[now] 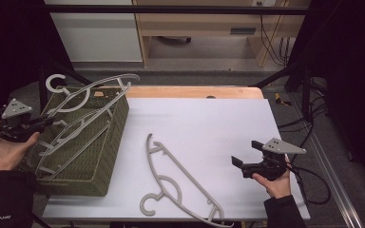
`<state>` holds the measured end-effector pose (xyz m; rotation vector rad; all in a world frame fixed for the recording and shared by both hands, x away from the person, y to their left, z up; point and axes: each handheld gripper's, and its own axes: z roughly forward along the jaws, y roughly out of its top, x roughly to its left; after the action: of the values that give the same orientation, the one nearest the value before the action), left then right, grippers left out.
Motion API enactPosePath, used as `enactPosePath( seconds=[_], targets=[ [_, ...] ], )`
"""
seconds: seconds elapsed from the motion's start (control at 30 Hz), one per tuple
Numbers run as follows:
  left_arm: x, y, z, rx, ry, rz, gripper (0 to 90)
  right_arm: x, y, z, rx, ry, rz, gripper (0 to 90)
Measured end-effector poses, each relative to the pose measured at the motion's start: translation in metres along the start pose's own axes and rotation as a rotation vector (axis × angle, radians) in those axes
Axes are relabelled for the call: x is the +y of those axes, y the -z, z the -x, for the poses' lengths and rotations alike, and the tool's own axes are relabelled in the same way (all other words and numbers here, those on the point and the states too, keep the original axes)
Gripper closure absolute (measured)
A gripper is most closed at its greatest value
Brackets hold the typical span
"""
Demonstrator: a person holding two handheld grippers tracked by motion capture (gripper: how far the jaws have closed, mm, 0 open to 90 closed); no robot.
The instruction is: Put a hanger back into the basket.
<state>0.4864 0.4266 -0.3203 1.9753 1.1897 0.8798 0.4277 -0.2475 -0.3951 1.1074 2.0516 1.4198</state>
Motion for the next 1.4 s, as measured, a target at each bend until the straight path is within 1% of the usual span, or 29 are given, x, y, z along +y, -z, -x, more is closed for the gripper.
enactPosePath(
  seconds=[0.03,0.07,0.13,0.2,0.27,0.47,0.6,0.67,0.73,0.8,0.83,0.87,0.93,0.97,1.0,1.07,1.1,1.13,1.23,1.27,1.33,1.4],
  targets=[
    [-0.004,0.001,-0.004,0.01,0.003,-0.006,81.6,0.0,0.0,0.0,-0.004,-0.002,0.001,2.7],
    [-0.004,0.001,-0.004,0.01,0.003,-0.006,81.5,0.0,0.0,0.0,-0.004,-0.002,0.001,2.7],
    [-0.011,0.002,-0.009,0.025,0.007,-0.015,81.5,0.0,0.0,0.0,-0.003,0.003,-0.003,2.7],
    [-0.013,0.002,-0.011,0.03,0.007,-0.019,81.5,0.0,0.0,0.0,-0.003,0.003,-0.003,2.7],
    [-0.019,0.002,-0.016,0.04,0.018,-0.031,81.6,0.0,-0.001,0.0,-0.003,0.0,-0.004,2.7],
    [-0.028,0.0,-0.023,0.056,0.028,-0.049,81.5,0.0,-0.001,0.0,-0.005,-0.001,-0.003,2.7],
    [-0.034,-0.002,-0.027,0.069,0.026,-0.073,81.5,0.0,-0.001,0.0,-0.005,-0.002,-0.003,2.7],
    [-0.038,-0.002,-0.029,0.068,0.035,-0.078,81.6,0.0,-0.001,0.0,-0.006,-0.002,-0.001,2.7],
    [-0.041,-0.002,-0.03,0.069,0.035,-0.085,81.5,0.0,0.0,0.0,-0.005,-0.004,0.0,2.7],
    [-0.043,-0.003,-0.031,0.078,0.028,-0.101,81.6,0.0,-0.001,0.0,-0.003,-0.006,-0.001,2.8],
    [-0.045,-0.005,-0.029,0.091,0.013,-0.121,81.5,-0.001,-0.002,-0.001,-0.004,-0.003,-0.006,2.7],
    [-0.045,-0.005,-0.029,0.091,0.013,-0.121,81.5,-0.001,-0.002,-0.001,-0.004,-0.003,-0.006,2.7],
    [-0.047,-0.006,-0.027,0.084,0.016,-0.128,81.5,-0.001,-0.002,0.0,-0.001,0.003,-0.009,2.7],
    [-0.048,-0.008,-0.023,0.076,0.022,-0.122,81.5,-0.001,-0.002,0.0,-0.001,0.003,-0.009,2.8],
    [-0.048,-0.008,-0.023,0.076,0.022,-0.122,81.5,-0.001,-0.002,0.0,-0.001,0.003,-0.009,2.8],
    [-0.047,-0.011,-0.018,0.081,0.023,-0.132,81.5,-0.001,-0.003,-0.001,-0.002,0.001,-0.01,2.8],
    [-0.047,-0.013,-0.013,0.091,0.023,-0.145,81.5,-0.001,-0.003,-0.001,-0.002,0.002,-0.009,2.8],
    [-0.047,-0.013,-0.013,0.091,0.023,-0.145,81.5,-0.001,-0.003,-0.001,-0.002,0.002,-0.009,2.8],
    [-0.051,-0.015,-0.012,0.088,0.05,-0.156,81.5,-0.001,-0.003,-0.001,-0.002,0.0,-0.009,2.7],
    [-0.052,-0.015,-0.012,0.089,0.054,-0.156,81.4,-0.001,-0.003,-0.001,-0.002,0.001,-0.01,2.7],
    [-0.052,-0.016,-0.01,0.094,0.045,-0.165,81.4,-0.001,-0.002,-0.001,0.0,0.004,-0.01,2.7],
    [-0.051,-0.016,-0.008,0.101,0.038,-0.161,81.4,-0.001,-0.001,-0.001,-0.002,0.002,-0.008,2.7]
  ],
)
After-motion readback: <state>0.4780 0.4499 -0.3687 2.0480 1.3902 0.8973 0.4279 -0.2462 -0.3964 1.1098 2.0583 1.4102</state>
